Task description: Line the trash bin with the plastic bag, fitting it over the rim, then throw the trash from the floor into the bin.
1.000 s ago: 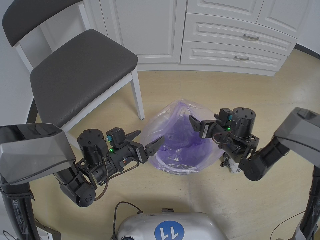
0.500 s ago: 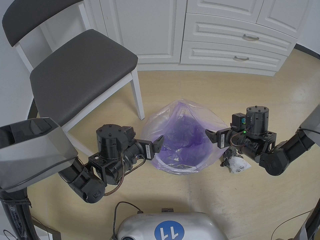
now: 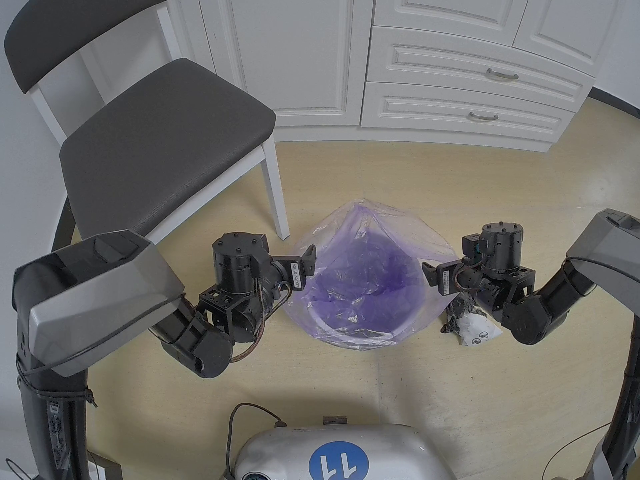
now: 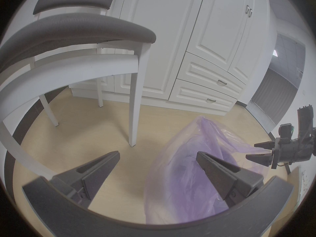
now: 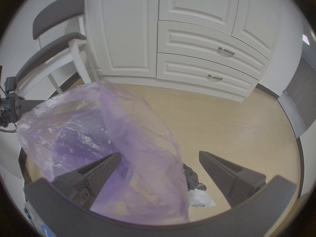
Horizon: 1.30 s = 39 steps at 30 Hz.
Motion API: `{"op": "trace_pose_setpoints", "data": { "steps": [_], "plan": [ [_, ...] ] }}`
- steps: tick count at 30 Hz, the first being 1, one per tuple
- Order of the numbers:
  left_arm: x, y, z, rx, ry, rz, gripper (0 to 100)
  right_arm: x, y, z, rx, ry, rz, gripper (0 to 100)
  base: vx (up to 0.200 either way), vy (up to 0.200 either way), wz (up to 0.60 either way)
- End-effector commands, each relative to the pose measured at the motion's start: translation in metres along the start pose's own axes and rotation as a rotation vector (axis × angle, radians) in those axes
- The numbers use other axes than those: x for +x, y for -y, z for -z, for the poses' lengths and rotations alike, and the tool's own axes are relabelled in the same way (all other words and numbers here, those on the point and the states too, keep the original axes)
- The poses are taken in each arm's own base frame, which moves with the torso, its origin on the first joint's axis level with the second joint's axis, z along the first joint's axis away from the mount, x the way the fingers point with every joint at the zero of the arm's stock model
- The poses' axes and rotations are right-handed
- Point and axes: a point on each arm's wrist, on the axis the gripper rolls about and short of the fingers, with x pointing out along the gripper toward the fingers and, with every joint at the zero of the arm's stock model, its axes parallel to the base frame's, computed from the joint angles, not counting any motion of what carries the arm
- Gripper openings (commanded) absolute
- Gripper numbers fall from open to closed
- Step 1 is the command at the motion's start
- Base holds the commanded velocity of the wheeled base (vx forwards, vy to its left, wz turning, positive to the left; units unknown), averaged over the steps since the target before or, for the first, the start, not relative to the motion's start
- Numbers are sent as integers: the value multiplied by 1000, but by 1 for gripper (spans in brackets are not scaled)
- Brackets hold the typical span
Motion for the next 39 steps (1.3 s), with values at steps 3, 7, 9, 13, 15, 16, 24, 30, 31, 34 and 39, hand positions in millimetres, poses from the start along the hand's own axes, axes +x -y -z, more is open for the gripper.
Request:
{"op": "trace_pose_setpoints", "data": {
  "steps": [3, 7, 9, 13, 15, 16, 24, 30, 31, 34, 39],
  "plan": [
    [22, -13, 17, -7, 1, -46, 100, 38, 7, 11, 28, 20, 109, 100, 0, 0, 0],
    [30, -17, 18, -23, 14, -59, 100, 60, 12, 14, 57, 98, 155, 100, 0, 0, 0],
    [33, -20, 19, -26, 17, -67, 100, 65, 12, 15, 60, 105, 159, 100, 0, 0, 0],
    [41, -27, 24, -28, 24, -101, 100, 71, 12, 15, 73, 117, 160, 100, 0, 0, 0],
    [50, -32, 30, -31, 33, -126, 100, 75, 10, 13, 109, 132, 156, 100, 0, 0, 0],
    [51, -34, 30, -32, 36, -131, 100, 76, 9, 13, 118, 133, 154, 100, 0, 0, 0],
    [49, -36, 21, -40, 59, -136, 100, 63, 5, 5, 138, 134, 125, 100, 0, 0, 0],
    [23, -23, -12, -52, 116, -96, 100, 24, -3, -11, 125, 135, 26, 100, 0, 0, 0],
    [23, -23, -12, -52, 116, -96, 100, 24, -3, -11, 125, 135, 26, 100, 0, 0, 0],
    [2, -6, -32, -63, 151, -47, 100, 7, -8, -18, 126, 144, -26, 100, 0, 0, 0],
    [-18, 16, -16, -30, 79, 27, 100, 13, -2, -17, 130, 143, -9, 100, 0, 0, 0]
  ]
}}
